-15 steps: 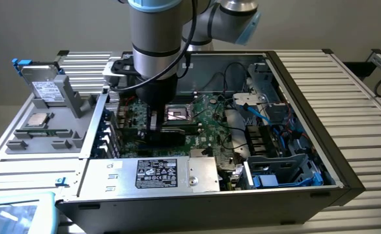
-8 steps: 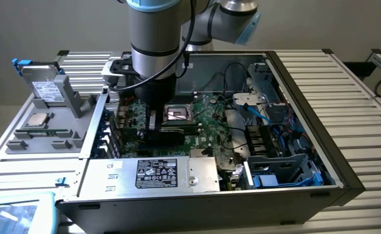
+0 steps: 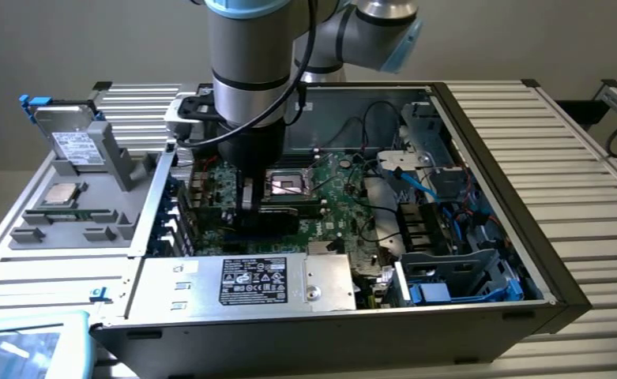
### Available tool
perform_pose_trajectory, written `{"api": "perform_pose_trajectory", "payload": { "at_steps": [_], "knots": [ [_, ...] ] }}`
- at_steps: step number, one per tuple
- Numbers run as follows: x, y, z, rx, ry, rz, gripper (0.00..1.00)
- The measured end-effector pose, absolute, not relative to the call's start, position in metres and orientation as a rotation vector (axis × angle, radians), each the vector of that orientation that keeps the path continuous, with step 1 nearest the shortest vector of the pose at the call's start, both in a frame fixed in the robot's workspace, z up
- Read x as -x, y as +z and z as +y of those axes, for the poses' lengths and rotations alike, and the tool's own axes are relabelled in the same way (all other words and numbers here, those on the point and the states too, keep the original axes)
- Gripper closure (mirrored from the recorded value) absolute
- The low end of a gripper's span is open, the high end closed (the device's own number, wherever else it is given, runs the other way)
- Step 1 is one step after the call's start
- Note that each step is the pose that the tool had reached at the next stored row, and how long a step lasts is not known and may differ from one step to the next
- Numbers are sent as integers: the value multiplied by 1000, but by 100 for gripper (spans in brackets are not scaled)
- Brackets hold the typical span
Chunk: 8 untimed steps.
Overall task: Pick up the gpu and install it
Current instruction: 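Insert the gpu into the slot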
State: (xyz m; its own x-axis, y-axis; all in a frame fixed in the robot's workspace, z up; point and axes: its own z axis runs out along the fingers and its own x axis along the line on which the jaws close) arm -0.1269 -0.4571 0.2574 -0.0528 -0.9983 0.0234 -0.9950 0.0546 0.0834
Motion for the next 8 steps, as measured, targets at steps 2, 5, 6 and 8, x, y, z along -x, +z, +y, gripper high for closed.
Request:
{"api": "perform_pose_trajectory", "payload": {
  "at_steps": [2, 5, 6, 8],
  "knots": [
    [127, 257, -457, -2113, -68, -2222, 72],
    [127, 257, -457, -2113, -68, -2222, 72],
    [127, 257, -457, -2113, -68, -2222, 72],
    [127, 259, -457, -2112, -68, -2222, 72]
  ]
}}
